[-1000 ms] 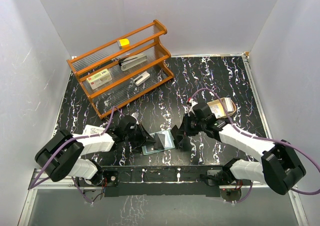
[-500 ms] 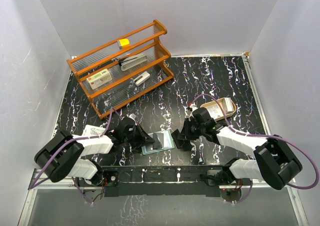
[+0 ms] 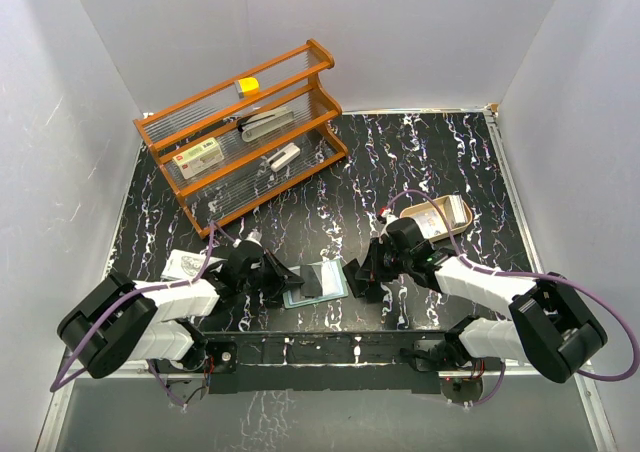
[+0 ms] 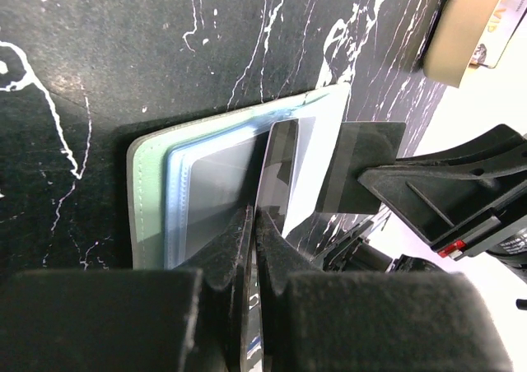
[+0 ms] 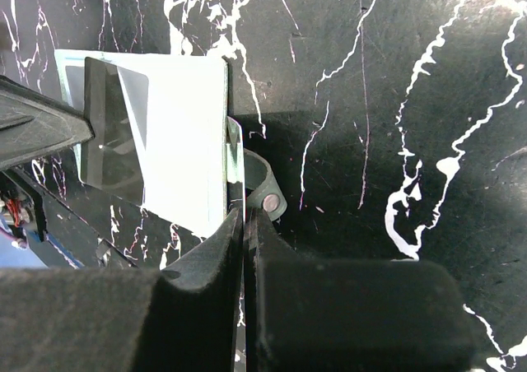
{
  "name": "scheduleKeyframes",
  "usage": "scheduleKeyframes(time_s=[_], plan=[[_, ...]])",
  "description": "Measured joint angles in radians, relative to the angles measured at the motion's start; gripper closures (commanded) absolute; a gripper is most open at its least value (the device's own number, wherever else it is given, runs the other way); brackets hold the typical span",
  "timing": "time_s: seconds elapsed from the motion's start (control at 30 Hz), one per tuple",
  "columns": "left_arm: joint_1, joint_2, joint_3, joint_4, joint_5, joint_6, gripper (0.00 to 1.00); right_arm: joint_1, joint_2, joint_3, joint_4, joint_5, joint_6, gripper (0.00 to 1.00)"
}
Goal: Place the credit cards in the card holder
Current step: Insert the credit card into the card holder.
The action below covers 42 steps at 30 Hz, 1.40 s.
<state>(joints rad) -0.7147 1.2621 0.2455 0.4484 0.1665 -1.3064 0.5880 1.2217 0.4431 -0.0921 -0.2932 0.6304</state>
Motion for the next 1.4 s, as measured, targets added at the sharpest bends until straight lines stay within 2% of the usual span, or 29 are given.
scheduleKeyframes(time_s=[1.03,1.4], plan=[[-0.070,0.006,-0.029,0.076,-0.159,-0.108,1.00,0.035,-0.055,-0.062,0.045,-0.009,0.064,1.00],[-0.080,0.040,-0.023,0.105,-0.158,-0.089,1.00,0.048,-0.056,-0.066,0.045,-0.008,0.079,1.00]])
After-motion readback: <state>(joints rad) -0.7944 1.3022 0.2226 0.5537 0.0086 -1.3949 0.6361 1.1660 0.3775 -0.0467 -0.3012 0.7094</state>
